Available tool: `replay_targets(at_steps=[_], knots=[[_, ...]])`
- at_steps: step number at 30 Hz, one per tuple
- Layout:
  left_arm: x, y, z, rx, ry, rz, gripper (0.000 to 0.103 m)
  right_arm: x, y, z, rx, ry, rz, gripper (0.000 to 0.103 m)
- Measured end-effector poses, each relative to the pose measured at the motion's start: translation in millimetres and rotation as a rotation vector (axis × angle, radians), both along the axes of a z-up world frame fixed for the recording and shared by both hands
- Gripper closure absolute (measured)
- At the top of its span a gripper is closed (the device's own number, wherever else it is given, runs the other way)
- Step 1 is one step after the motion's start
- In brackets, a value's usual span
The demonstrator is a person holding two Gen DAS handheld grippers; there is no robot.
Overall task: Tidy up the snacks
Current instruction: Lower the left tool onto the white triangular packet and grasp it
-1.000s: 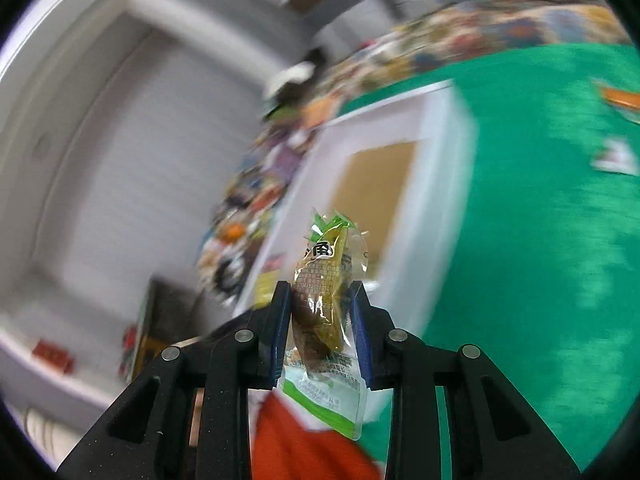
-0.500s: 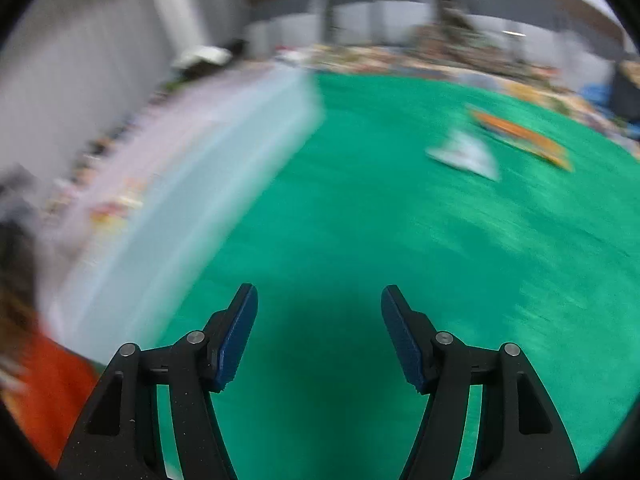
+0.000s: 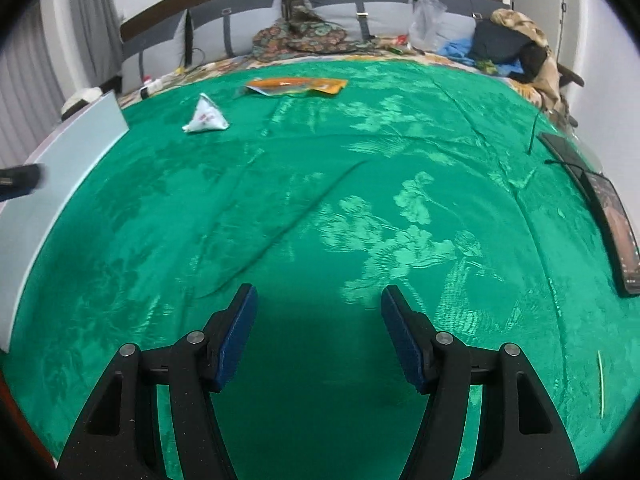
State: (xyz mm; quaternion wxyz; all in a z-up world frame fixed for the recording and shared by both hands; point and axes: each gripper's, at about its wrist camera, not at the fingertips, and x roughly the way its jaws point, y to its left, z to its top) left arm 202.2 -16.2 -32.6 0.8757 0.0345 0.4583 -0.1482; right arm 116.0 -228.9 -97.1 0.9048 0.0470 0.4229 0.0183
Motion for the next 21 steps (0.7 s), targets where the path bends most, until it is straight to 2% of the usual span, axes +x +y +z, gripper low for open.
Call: replay_targets(at_steps=[4, 7, 11, 13, 17, 21], knots=[[40.1, -23.2, -17.1, 0.033, -0.004, -0.012, 0.002, -5.7, -12.6, -2.3, 0.027, 0.001, -0.002, 0.033], [76.2, -35.0, -25.7, 0.039, -0.02, -0.014, 0.002, -5.0, -9.7, -5.1, 0.024, -0.009, 0.01, 0.025], [115.0, -46.3, -37.2, 0.031, -0.026, -0.015, 0.002, -0.3, 5.5, -9.0, -0.069, 0.014, 0.035, 0.019], [134.1, -53.0, -45.4, 0.023, -0.013, -0.014, 0.002, 0.3, 9.3, -10.2, -0.085, 0.017, 0.048, 0.018], [157.4, -61.0, -61.8, 0.035, 0.005, 0.006, 0.002, -0.6, 8.2, -11.3, -0.081, 0.018, 0.052, 0.017], [164.8, -66.4, -75.6, 0.063, 0.011, 0.002, 0.002, -0.9, 8.3, -11.3, -0.081, 0.018, 0.051, 0.016]])
